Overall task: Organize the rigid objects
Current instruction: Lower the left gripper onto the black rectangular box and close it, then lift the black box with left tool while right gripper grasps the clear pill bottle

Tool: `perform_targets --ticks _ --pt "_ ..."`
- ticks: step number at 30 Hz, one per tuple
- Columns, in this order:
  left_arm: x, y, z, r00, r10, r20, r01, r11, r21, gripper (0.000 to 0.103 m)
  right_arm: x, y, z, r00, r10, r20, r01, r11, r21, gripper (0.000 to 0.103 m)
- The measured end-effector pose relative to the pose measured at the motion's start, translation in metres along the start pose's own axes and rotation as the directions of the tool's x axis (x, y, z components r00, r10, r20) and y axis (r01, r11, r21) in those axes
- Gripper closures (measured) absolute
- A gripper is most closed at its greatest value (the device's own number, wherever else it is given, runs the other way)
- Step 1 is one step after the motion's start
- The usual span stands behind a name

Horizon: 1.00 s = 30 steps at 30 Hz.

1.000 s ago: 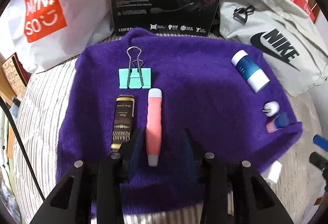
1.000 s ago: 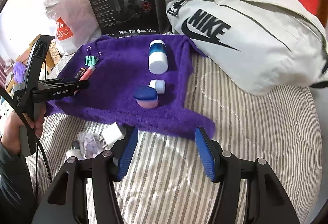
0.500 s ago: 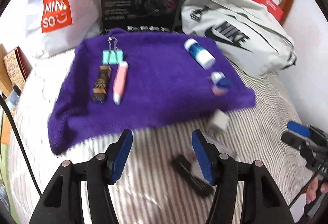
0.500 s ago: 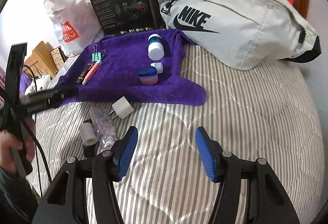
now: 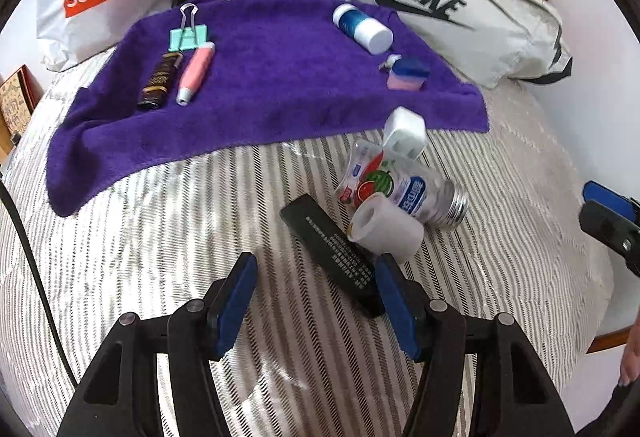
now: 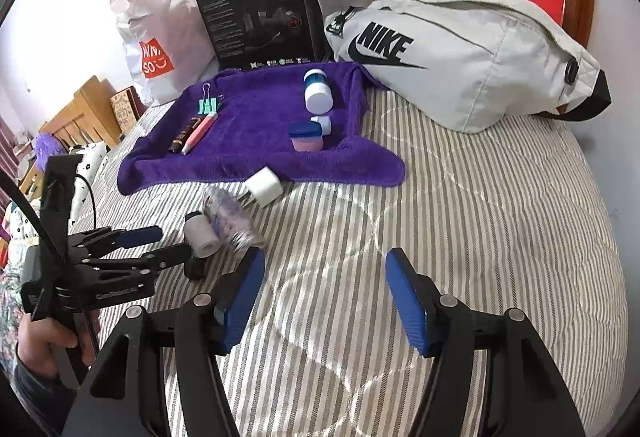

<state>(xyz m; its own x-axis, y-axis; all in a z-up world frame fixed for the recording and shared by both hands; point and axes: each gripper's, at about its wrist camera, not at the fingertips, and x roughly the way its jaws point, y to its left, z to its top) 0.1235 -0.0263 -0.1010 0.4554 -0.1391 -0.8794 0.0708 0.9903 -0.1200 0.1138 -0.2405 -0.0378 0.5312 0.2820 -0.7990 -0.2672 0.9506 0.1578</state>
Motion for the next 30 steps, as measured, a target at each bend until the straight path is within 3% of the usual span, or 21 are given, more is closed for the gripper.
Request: perform_targets --ticks 7,11,14,17,20,22,30 --pt "0.002 -0.009 -0.002 0.994 0.107 0.016 -0.108 0.993 0.058 0.038 0.002 0.006 -0.009 1.000 0.001 -0.025 -0.002 1.000 -0.020 0.040" --pt "-0.007 0.015 -0.007 0.981 0.193 0.029 -0.194 0.980 0.047 0.033 0.004 0.009 -0.011 0.999 -0.002 -0.037 0.001 0.999 -0.036 0.040" --pt "-0.010 0.030 -0.005 0.983 0.177 0.045 -0.178 0.984 0.020 0.034 0.007 0.010 -0.011 0.999 0.001 -0.043 -0.003 0.999 -0.039 0.040" --pt "-0.005 0.029 -0.001 0.991 0.128 0.048 -0.131 0.990 0.052 0.037 0.012 0.011 -0.009 0.999 0.006 -0.050 -0.008 0.999 -0.038 0.040" --pt "0.002 0.015 -0.003 0.991 0.123 0.056 -0.130 0.982 0.136 0.054 0.015 0.014 -0.009 0.998 0.009 -0.059 -0.011 0.999 -0.043 0.040" --pt "0.002 0.010 -0.003 0.991 0.114 0.067 -0.124 0.978 0.167 0.060 0.017 0.015 -0.009 0.998 0.006 -0.065 -0.009 0.999 -0.050 0.040" --pt "0.001 0.003 -0.004 0.995 0.067 0.071 -0.080 0.978 0.195 0.080 0.029 0.013 -0.007 0.997 0.006 -0.081 -0.009 0.999 -0.035 0.040"
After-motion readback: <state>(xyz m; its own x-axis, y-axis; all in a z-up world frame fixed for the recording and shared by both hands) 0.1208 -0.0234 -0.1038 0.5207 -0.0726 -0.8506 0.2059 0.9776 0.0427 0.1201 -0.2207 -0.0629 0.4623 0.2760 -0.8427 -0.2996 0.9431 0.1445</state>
